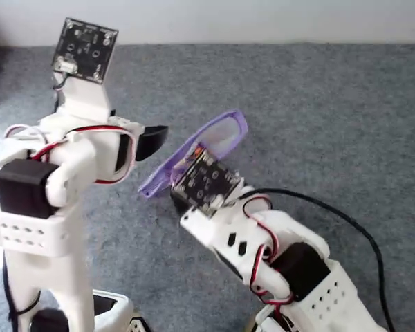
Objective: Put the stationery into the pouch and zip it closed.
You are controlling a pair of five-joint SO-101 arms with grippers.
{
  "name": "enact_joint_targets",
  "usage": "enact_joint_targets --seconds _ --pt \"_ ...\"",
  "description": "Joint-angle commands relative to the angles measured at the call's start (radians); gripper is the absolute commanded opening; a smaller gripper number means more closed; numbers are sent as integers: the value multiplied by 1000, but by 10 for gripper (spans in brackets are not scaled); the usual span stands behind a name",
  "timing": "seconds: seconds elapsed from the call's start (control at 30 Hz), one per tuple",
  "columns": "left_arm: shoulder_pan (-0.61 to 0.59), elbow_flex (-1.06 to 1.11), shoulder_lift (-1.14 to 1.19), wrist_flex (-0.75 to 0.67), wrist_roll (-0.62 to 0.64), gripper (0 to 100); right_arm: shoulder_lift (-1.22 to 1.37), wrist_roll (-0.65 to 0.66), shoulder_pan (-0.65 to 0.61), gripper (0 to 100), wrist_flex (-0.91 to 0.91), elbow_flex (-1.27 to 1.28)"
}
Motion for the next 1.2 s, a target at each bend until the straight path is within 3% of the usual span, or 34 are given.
enact_joint_targets --seconds 0.0,0.17,0.43,1.0,1.17 --pt "-18 74 -89 20 -77 299 47 46 77 8 -4 -107" --pt "6 252 -226 20 -123 300 107 144 130 8 24 -170" --pt "130 449 -394 17 -112 300 143 160 133 8 22 -190" --pt "144 476 -215 -247 -71 296 134 207 136 8 24 -190" --pt "147 476 -204 -296 -75 224 134 209 160 8 24 -190"
